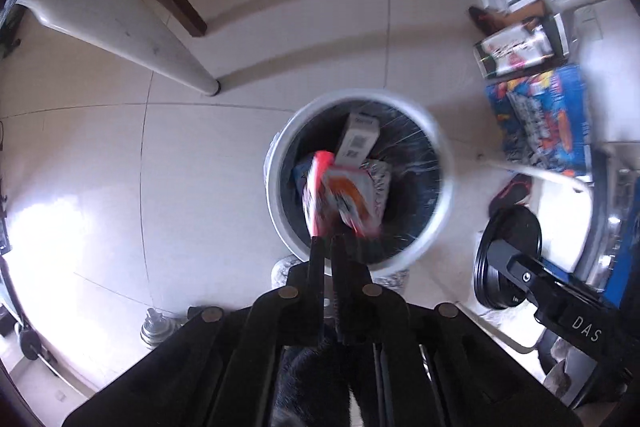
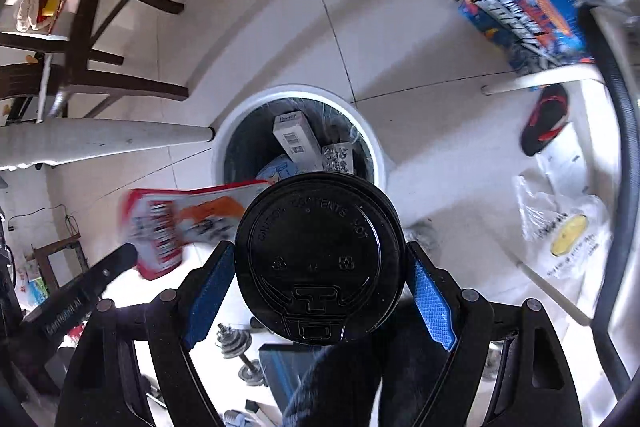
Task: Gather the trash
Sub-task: 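Open both tools over the bin to drop the lid and wrapper, then raise both tools from the bin back toward the table, then grasp the white medicine box with the right tool while the left grasps the blue bag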
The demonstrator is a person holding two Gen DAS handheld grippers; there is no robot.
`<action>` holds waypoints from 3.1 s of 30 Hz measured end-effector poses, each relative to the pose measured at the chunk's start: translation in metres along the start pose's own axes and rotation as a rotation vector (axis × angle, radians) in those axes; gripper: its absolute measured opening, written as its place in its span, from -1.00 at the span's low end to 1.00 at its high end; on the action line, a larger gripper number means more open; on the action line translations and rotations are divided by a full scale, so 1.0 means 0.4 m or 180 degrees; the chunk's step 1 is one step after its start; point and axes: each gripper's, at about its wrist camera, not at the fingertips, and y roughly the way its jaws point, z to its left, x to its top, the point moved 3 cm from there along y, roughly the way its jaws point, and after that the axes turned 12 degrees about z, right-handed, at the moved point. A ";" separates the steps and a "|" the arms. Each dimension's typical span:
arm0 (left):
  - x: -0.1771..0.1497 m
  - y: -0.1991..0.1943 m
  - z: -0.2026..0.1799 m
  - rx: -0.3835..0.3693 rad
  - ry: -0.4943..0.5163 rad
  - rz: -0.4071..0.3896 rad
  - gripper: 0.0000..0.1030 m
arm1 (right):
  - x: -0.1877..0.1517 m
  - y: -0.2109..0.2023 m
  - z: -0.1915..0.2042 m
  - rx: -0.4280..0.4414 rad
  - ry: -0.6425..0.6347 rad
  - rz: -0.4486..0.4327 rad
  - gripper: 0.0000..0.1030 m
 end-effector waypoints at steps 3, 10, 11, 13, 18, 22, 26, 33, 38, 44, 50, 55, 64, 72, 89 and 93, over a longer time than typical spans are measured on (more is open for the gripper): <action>0.018 0.040 0.022 0.0074 -0.0032 0.0045 -0.59 | 0.053 0.088 0.001 -0.0020 -0.0090 0.0033 0.71; 0.012 0.056 0.087 0.0324 -0.0187 -0.0056 1.00 | 0.094 0.211 0.005 -0.0203 -0.0243 0.0142 1.00; 0.008 0.054 0.096 0.0355 -0.0196 -0.0068 1.00 | 0.095 0.216 0.005 -0.0272 -0.0253 0.0132 1.00; 0.005 0.053 0.098 0.0435 -0.0191 -0.0094 1.00 | 0.092 0.217 0.000 -0.0342 -0.0269 0.0103 1.00; -0.022 0.023 0.105 0.0583 -0.0205 -0.0170 1.00 | 0.080 0.190 -0.008 -0.0597 -0.0274 0.0015 1.00; -0.040 0.003 0.101 0.0630 -0.0210 -0.0223 1.00 | 0.065 0.154 -0.020 -0.0776 -0.0258 -0.0041 1.00; -0.062 -0.025 0.088 0.0647 -0.0193 -0.0250 1.00 | 0.043 0.108 -0.027 -0.0824 -0.0219 -0.0110 1.00; -0.123 -0.105 0.059 0.0664 -0.0112 -0.0311 1.00 | -0.016 0.018 -0.017 -0.0756 -0.0199 -0.0147 1.00; -0.190 -0.182 0.037 0.0645 -0.0063 -0.0318 1.00 | -0.079 -0.076 -0.004 -0.0758 -0.0239 -0.0191 1.00; -0.274 -0.286 0.011 0.0539 -0.0066 -0.0329 1.00 | -0.149 -0.206 0.010 -0.0732 -0.0222 -0.0242 1.00; -0.349 -0.404 -0.019 0.0481 -0.0012 -0.0374 1.00 | -0.231 -0.359 0.035 -0.0688 -0.0298 -0.0283 1.00; -0.411 -0.511 -0.030 0.0481 0.0033 -0.0467 1.00 | -0.307 -0.508 0.067 -0.0638 -0.0363 -0.0356 1.00; -0.446 -0.767 -0.042 0.0588 0.0030 -0.0933 1.00 | -0.397 -0.772 0.145 -0.0560 -0.0441 -0.0574 1.00; -0.301 -1.015 -0.112 0.0674 0.0118 -0.1533 1.00 | -0.310 -1.053 0.185 -0.0272 -0.0256 -0.0992 1.00; 0.311 -1.122 -0.390 0.1035 -0.0020 -0.1164 1.00 | 0.481 -1.302 0.078 -0.0522 -0.0170 -0.0673 1.00; 0.453 -1.120 -0.396 0.0786 -0.0285 -0.1042 1.00 | 0.654 -1.282 0.054 -0.0549 -0.0246 -0.0475 1.00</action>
